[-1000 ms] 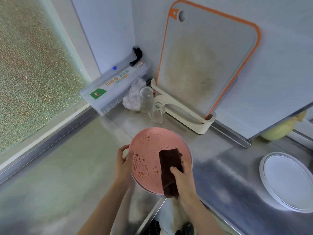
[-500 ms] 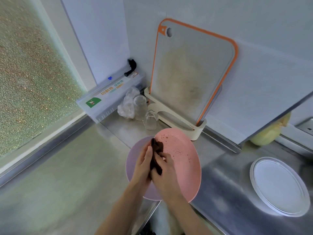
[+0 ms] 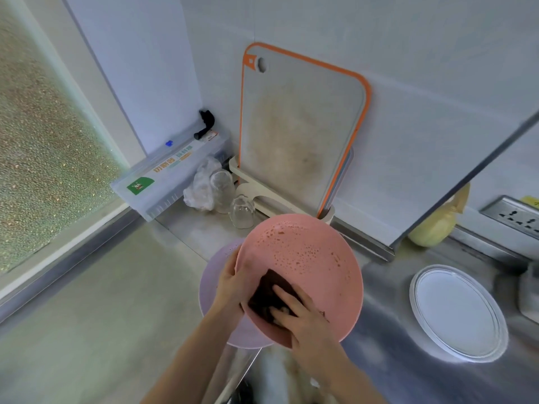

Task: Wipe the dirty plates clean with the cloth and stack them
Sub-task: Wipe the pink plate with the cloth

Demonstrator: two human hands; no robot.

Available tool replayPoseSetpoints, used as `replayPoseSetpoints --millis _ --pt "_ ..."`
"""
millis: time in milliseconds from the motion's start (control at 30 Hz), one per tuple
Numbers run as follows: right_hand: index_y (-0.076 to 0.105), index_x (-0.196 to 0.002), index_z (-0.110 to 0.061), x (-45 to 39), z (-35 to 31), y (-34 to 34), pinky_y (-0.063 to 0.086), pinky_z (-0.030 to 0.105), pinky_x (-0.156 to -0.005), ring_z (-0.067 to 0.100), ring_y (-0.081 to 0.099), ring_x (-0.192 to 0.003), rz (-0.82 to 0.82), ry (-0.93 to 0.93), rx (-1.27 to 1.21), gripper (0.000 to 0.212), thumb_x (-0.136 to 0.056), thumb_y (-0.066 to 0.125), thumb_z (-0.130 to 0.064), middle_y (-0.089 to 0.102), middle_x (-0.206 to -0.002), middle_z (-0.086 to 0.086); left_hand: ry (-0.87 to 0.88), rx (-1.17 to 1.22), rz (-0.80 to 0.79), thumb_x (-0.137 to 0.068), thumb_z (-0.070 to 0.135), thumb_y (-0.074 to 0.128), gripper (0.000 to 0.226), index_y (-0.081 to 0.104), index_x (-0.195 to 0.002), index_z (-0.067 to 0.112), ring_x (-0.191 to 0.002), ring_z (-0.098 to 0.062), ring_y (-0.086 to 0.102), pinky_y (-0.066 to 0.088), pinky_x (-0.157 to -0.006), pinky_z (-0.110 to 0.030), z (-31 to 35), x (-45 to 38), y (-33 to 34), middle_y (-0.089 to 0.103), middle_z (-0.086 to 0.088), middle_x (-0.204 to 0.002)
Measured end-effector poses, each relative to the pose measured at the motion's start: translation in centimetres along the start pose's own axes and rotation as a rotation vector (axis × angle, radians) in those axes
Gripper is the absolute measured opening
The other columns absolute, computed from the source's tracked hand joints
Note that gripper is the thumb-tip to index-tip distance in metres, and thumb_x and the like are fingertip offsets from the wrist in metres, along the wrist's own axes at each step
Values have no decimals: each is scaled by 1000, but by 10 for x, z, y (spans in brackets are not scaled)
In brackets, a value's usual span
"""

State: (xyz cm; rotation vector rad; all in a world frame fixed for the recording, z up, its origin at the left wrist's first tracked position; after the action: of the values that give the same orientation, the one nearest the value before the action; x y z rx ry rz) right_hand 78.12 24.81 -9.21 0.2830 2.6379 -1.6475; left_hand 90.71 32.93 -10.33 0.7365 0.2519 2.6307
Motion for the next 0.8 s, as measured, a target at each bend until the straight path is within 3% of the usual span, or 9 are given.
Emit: replayPoseSetpoints --millis 67,167,233,333,500,567,633,700,800 --pt "66 -105 -36 11 4 -1 58 34 -75 23 39 -123 30 -40 14 48 -69 39 -19 40 -143 -19 19 -33 -15 -91 36 53 18 65 -105 37 -111 -22 60 47 -98 -47 7 1 5 68 1 -116" --pt "44 -130 -42 20 -8 1 41 45 -99 25 26 -135 40 -141 -19 53 -79 43 -26 8 -153 -27 49 -102 -40 -92 41 48 24 63 -111 36 -116 -18 56 42 -104 -44 12 6 13 65 5 -120" --pt "23 -143 -45 16 -13 4 24 50 -113 28 13 -141 68 -140 59 48 -96 33 -40 4 -155 -22 92 -146 -71 -93 40 47 24 62 -111 36 -117 -13 55 41 -103 -36 18 9 22 66 8 -118" --pt "6 -147 -38 -9 -10 0 15 49 -109 33 12 -142 110 -34 169 50 -100 19 -40 2 -157 -14 171 -203 -115 -95 34 47 21 63 -107 39 -113 -5 58 43 -95 -24 27 13 33 69 15 -111" --pt "28 -146 -26 -55 19 -20 18 43 -112 30 17 -142 137 209 111 52 -101 7 -40 23 -155 2 337 -369 -191 -99 13 39 39 47 -116 48 -111 22 47 33 -94 -3 38 19 46 54 31 -120" --pt "35 -144 -19 -68 38 -27 22 44 -110 29 20 -142 139 251 144 49 -101 14 -29 29 -153 7 364 -401 -185 -99 4 36 44 46 -116 43 -107 27 45 31 -89 4 39 18 44 52 29 -119" --pt "40 -141 -16 -70 58 -40 29 45 -107 31 27 -138 215 357 142 46 -98 26 -17 31 -151 10 362 -399 -142 -99 3 34 43 47 -119 39 -104 27 46 32 -86 5 38 17 37 53 27 -119" --pt "37 -143 -22 -64 68 -48 31 44 -104 36 33 -130 231 492 92 44 -100 31 -16 22 -155 5 352 -401 -110 -100 6 33 41 46 -120 40 -102 29 46 32 -84 6 34 17 32 52 32 -116" --pt "50 -135 -16 -50 51 -40 33 45 -101 28 37 -132 271 398 50 43 -93 40 -15 39 -147 9 338 -400 -92 -100 16 35 37 48 -115 48 -109 20 48 34 -95 -7 24 15 29 52 34 -118"
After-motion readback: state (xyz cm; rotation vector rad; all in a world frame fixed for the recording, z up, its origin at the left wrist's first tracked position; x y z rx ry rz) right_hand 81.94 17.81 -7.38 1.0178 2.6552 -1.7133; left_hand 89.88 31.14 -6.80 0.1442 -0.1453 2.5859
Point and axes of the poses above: each hand's wrist, its own x-axis away from the middle knuckle, its own y-axis out of the palm, z = x × y, the point moved 6 cm from there along -x, towards the middle knuckle
